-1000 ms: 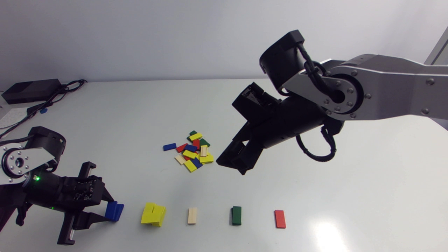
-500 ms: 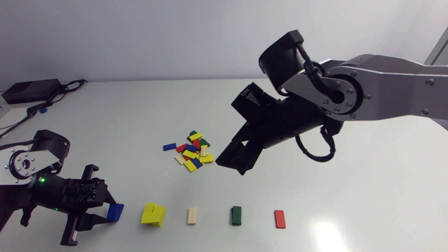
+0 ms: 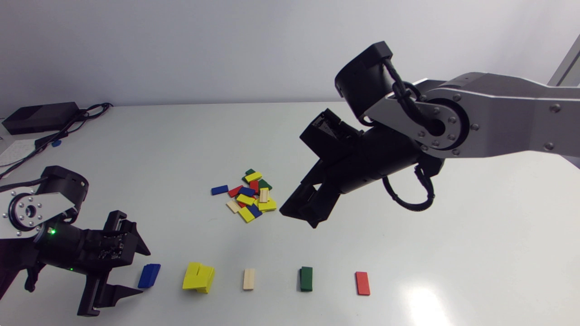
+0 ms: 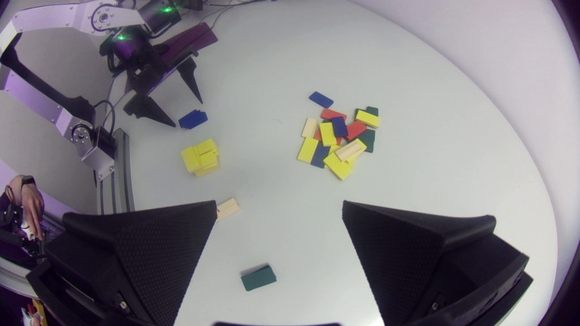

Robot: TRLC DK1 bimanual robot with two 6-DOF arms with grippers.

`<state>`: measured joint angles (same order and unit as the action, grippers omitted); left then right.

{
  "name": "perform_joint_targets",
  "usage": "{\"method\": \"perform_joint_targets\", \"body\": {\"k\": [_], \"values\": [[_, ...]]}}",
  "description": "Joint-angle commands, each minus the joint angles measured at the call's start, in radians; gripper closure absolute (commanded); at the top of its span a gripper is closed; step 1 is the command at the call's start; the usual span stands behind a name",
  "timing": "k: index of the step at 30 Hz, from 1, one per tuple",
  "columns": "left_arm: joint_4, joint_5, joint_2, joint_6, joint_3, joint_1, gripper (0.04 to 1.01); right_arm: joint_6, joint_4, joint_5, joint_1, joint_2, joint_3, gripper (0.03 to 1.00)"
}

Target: Take domino bricks one by one from the mixed stack on the table and place each onto the existing stack of the same color.

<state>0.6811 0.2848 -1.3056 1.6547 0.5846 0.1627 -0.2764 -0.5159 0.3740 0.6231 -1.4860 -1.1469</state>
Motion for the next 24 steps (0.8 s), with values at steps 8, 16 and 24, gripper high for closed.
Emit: {"method": "perform_joint_targets", "body": {"k": [8, 16, 24], "values": [[0.003, 0.103, 0.023, -0.434, 0.212, -0.095, 0.111, 0.02, 0.01, -0.004, 0.004, 0.004, 0.03, 0.066], [-0.23, 0.085, -0.067, -0.808, 0.247, -0.247, 0.12, 0.022, 0.007, -0.004, 0.004, 0.01, 0.027, 0.066], [-0.379, -0.01, -0.178, -0.951, 0.271, -0.293, 0.12, 0.02, 0.001, -0.007, 0.003, 0.023, 0.033, 0.066]]}}
